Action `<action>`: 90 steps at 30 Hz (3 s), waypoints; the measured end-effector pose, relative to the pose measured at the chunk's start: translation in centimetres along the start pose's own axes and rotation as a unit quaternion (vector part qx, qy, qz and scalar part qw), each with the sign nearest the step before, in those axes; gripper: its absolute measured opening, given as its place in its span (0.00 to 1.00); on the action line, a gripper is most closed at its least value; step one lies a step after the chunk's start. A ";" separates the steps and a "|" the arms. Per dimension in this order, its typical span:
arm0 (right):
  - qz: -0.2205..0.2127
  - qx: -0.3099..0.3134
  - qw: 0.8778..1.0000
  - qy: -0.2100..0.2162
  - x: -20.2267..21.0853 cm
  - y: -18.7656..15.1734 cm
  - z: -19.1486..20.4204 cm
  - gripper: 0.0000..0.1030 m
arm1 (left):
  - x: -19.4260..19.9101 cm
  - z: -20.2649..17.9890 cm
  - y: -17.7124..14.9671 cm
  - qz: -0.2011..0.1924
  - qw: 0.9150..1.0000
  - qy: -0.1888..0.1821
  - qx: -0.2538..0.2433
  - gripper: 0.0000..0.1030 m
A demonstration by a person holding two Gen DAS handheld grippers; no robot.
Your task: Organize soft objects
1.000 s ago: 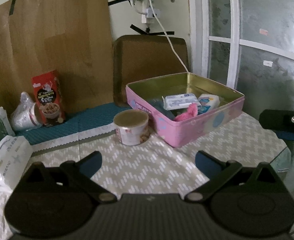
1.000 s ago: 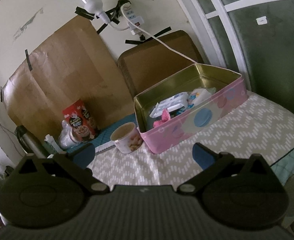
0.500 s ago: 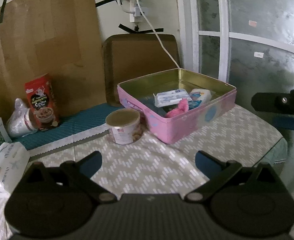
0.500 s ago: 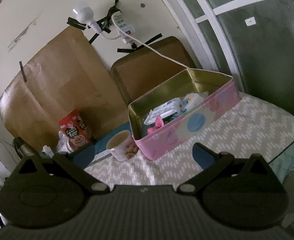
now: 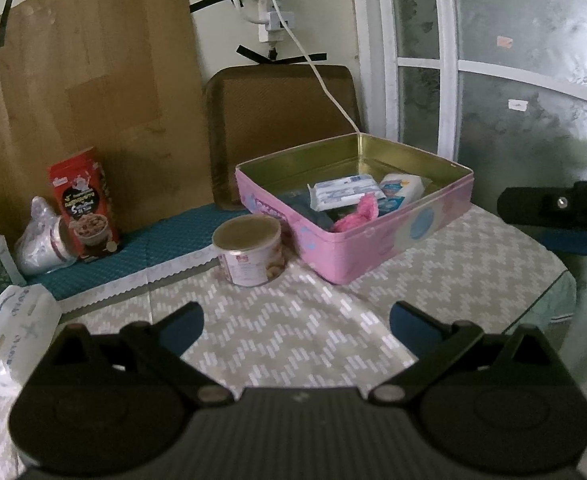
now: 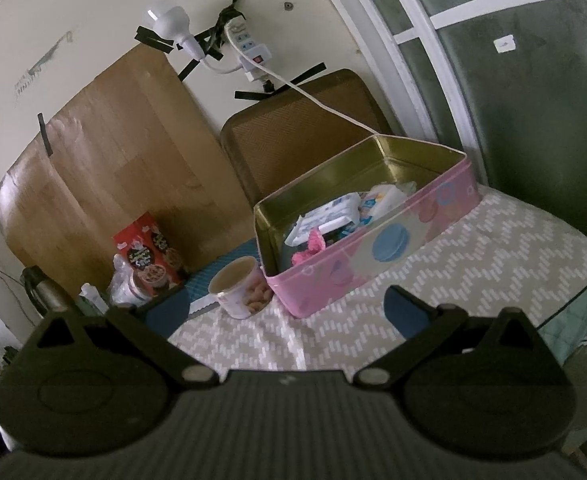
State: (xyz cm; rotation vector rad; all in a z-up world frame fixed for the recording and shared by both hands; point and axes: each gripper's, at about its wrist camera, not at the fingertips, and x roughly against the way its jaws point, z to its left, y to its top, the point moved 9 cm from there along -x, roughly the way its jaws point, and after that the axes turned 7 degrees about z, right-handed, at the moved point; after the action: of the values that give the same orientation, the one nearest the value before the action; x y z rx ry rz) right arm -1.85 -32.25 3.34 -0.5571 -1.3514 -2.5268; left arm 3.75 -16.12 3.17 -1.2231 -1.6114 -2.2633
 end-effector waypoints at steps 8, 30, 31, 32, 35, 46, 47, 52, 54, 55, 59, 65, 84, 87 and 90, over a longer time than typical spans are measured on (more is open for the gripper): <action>0.004 0.002 1.000 -0.002 -0.1 0.0 -0.2 1.00 | 0.0 0.5 0.1 -0.002 1.000 0.001 0.009 1.00; 0.005 0.006 1.000 -0.004 -0.3 0.1 -0.2 1.00 | -0.1 0.3 0.2 0.007 1.000 0.006 0.001 1.00; 0.005 0.006 1.000 -0.004 -0.3 0.2 -0.3 1.00 | -0.1 0.3 0.2 0.007 1.000 0.006 0.001 1.00; 0.005 0.006 1.000 -0.004 -0.3 0.2 -0.4 1.00 | -0.1 0.3 0.3 0.006 1.000 0.006 0.001 1.00; 0.006 0.006 1.000 -0.004 -0.3 0.3 -0.4 1.00 | -0.1 0.1 0.4 0.007 1.000 0.002 -0.001 1.00; 0.000 0.019 1.000 -0.002 -0.4 1.0 0.0 1.00 | 0.0 0.3 1.4 0.000 1.000 0.006 -0.001 1.00; -0.001 0.021 1.000 -0.002 -0.4 1.0 0.0 1.00 | 0.0 0.2 1.4 0.000 1.000 0.005 -0.002 1.00; -0.004 0.024 1.000 -0.001 -0.6 1.3 0.1 1.00 | -0.1 0.1 1.8 0.001 1.000 0.001 -0.005 1.00; -0.004 0.022 1.000 0.000 -0.6 1.4 -0.1 1.00 | -0.2 0.1 1.9 0.002 1.000 0.000 -0.006 1.00; -0.004 0.021 1.000 0.000 -0.6 1.4 -0.1 1.00 | -0.3 0.1 1.9 0.003 1.000 -0.001 -0.006 1.00; -0.004 0.020 1.000 -0.001 -0.7 1.5 -0.2 1.00 | -0.6 0.0 2.0 0.006 1.000 -0.002 -0.006 1.00; -0.006 0.021 1.000 0.001 -0.9 1.8 -0.3 1.00 | -0.9 0.0 2.1 0.008 1.000 -0.005 -0.006 1.00; -0.004 0.013 1.000 0.001 -1.5 2.3 -1.2 1.00 | -2.2 -0.5 3.1 0.016 1.000 0.002 -0.009 1.00; -0.003 0.012 1.000 0.001 -1.5 2.3 -1.3 1.00 | -2.4 -0.7 3.2 0.017 1.000 0.002 -0.011 1.00; -0.003 0.010 1.000 0.000 -1.5 2.4 -1.5 1.00 | -2.5 -0.9 3.3 0.019 1.000 0.000 -0.011 1.00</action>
State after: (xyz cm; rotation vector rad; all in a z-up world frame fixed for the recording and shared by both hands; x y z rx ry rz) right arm 0.09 -34.81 3.73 -0.5491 -1.3793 -2.5147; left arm 6.63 -19.18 3.86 -1.2481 -1.5545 -2.2635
